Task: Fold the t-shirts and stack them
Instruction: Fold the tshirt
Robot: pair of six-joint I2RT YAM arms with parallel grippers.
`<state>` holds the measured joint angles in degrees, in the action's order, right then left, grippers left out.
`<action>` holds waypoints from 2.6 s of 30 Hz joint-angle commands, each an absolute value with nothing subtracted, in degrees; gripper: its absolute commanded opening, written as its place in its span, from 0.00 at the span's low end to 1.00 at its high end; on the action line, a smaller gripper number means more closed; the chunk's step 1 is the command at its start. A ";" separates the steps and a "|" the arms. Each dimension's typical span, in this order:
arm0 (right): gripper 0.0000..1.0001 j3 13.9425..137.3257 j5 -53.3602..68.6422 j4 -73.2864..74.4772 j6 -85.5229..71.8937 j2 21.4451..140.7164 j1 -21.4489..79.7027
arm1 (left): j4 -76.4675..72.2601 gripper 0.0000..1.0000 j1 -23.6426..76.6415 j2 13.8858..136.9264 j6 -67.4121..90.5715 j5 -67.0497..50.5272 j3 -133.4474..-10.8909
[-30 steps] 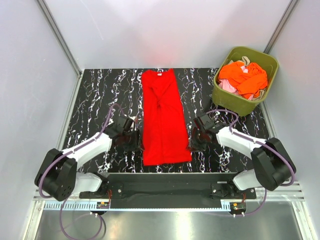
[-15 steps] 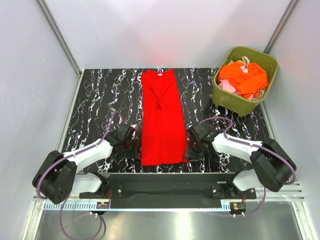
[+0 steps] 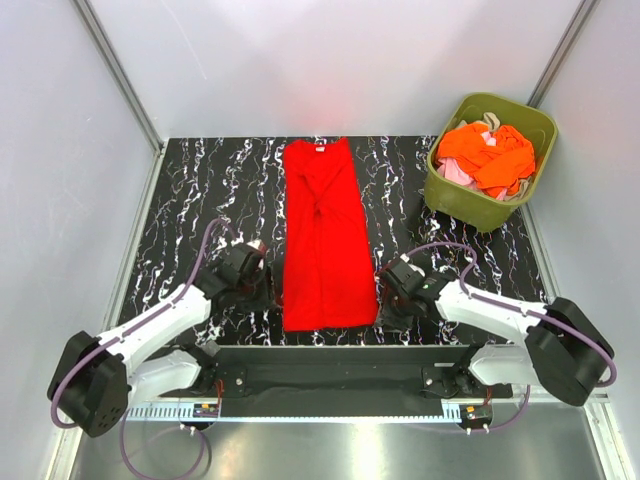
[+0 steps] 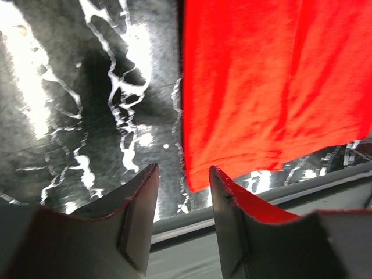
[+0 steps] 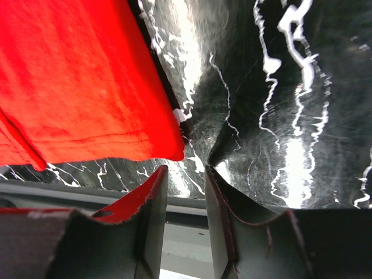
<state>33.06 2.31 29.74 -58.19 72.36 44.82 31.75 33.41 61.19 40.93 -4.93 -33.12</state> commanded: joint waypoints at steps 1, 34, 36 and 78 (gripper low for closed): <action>0.39 33.13 -2.90 31.29 -60.03 69.79 45.18 | 26.73 0.45 33.75 59.76 43.85 -8.51 -30.77; 0.00 33.05 -1.15 25.14 -54.93 72.95 45.00 | 16.00 0.00 34.28 64.08 47.63 -13.97 -22.68; 0.00 32.78 -0.79 24.96 -55.11 71.38 45.09 | 16.43 0.00 34.37 63.29 48.42 -13.80 -22.41; 0.40 37.00 -5.19 27.07 -52.91 75.67 46.85 | 17.23 0.45 37.53 66.62 45.88 -12.04 -23.82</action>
<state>36.86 -3.97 29.32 -53.58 74.91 46.41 19.44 37.17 64.99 45.76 -11.97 -25.12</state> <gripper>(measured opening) 0.403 0.449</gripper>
